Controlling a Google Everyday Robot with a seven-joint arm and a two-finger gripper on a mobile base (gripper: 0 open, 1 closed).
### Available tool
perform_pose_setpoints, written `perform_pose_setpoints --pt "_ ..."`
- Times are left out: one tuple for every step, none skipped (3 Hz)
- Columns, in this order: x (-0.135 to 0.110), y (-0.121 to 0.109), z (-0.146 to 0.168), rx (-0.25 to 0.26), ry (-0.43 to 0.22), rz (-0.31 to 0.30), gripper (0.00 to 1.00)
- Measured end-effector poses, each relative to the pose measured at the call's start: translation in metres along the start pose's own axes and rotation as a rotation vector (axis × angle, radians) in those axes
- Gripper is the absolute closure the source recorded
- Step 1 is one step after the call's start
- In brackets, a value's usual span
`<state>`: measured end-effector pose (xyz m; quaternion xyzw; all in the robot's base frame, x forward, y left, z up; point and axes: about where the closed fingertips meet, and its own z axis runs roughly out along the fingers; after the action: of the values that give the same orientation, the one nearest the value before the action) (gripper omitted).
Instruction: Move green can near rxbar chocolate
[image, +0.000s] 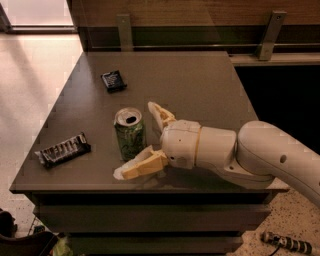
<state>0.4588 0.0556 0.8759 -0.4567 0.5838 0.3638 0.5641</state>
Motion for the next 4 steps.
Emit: perform_pose_setpoints --pt "0.000 0.000 0.000 0.000 0.000 0.000 0.00" --pt "-0.010 -0.013 -0.012 0.012 0.005 -0.011 0.00" --pt "-0.038 -0.044 -0.045 0.050 0.018 -0.049 0.00" --pt "-0.079 -0.093 -0.095 0.157 0.036 -0.108 0.00"
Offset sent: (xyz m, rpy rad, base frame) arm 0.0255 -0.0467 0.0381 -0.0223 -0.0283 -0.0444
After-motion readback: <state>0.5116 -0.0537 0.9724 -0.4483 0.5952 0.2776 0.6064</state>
